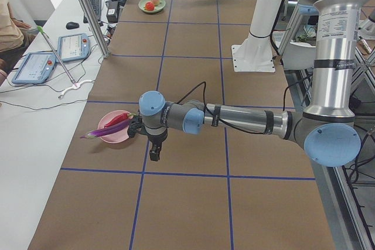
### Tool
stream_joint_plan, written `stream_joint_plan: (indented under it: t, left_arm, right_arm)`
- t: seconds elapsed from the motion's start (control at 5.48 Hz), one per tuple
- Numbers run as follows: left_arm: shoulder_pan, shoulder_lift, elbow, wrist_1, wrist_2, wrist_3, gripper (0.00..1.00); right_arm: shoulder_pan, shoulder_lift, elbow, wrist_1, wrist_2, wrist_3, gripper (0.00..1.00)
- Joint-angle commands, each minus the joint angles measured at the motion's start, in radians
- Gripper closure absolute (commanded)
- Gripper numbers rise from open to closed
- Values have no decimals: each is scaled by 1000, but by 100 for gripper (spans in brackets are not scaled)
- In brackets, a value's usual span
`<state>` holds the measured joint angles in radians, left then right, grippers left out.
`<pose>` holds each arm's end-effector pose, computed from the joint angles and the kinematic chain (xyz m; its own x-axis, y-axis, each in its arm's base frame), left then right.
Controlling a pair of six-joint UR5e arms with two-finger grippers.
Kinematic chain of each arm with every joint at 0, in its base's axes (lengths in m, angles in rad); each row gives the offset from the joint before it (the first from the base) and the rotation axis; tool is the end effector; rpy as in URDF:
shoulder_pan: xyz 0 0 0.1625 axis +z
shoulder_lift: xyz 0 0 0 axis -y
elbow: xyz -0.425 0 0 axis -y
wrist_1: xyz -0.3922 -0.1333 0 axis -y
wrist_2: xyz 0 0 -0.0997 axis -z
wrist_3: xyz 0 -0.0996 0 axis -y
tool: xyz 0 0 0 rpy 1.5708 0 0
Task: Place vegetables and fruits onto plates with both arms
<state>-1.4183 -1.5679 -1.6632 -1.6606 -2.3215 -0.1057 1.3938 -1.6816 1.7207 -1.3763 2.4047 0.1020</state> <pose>0.0114 -0.5046 0.6063 0.7161 0.1274 -0.6863 -0.0743 0.9915 0.1065 -0.0219 -0.4607 0.6116 0.6455 -0.1881 0.7403 0.1061 0.9819 0.1569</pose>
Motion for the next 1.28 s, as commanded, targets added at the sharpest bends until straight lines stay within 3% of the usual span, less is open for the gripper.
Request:
stream_joint_plan:
  t: [0.0, 0.36, 0.55, 0.73, 1.09]
  left_arm:
    - [1, -4, 2, 45, -7, 1, 0]
    - [1, -3, 0, 47, -10, 1, 0]
    - [1, 6, 8, 47, -48, 1, 0]
    - [-2, 15, -4, 39, -53, 1, 0]
    - [-30, -7, -45, 97, -55, -2, 0]
  right_arm:
    - [34, 69, 16, -209, -22, -163, 0]
    - [63, 83, 77, -408, -88, -327, 0]
    - [73, 76, 155, -508, -97, -340, 0]
    - [74, 76, 161, -510, -125, -335, 0]
    - [73, 91, 133, -506, -76, -324, 0]
